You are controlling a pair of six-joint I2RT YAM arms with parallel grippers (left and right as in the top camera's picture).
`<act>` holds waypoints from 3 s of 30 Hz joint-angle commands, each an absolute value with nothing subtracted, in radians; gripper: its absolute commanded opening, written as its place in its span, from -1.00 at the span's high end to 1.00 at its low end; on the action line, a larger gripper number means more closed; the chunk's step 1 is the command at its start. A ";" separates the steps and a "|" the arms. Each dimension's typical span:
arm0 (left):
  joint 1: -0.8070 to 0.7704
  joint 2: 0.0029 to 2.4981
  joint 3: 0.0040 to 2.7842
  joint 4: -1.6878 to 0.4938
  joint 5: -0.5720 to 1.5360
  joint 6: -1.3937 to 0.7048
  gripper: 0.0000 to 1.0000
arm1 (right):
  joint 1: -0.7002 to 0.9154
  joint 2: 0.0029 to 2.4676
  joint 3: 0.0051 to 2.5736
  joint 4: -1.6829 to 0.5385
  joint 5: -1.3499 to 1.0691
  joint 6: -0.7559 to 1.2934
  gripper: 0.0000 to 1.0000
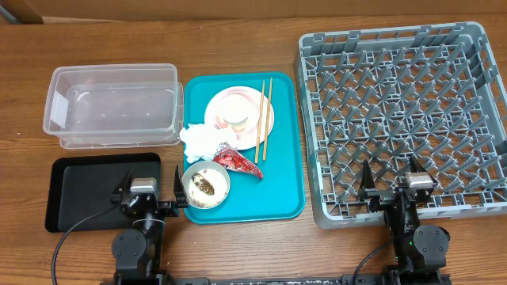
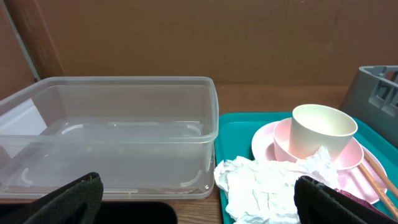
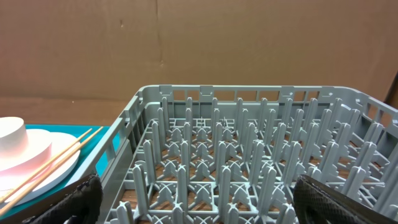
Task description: Sort waste into correct bins and load items into the dishwasher
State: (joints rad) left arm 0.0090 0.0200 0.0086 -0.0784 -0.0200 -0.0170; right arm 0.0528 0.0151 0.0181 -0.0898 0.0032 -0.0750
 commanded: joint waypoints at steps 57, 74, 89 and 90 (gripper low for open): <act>0.003 0.589 0.905 -0.801 0.538 -0.157 -1.00 | 0.049 0.012 0.008 -0.084 -0.002 -0.076 -1.00; -0.024 1.163 1.031 -0.530 0.629 -0.501 -0.96 | 0.049 0.012 0.008 -0.084 -0.002 -0.076 -1.00; -0.328 1.412 1.030 -0.631 0.246 -0.543 0.63 | 0.049 0.012 0.008 -0.084 -0.002 -0.076 -1.00; -0.348 1.412 1.030 -0.640 0.217 -0.553 0.63 | 0.049 0.012 0.008 -0.084 -0.002 -0.076 -1.00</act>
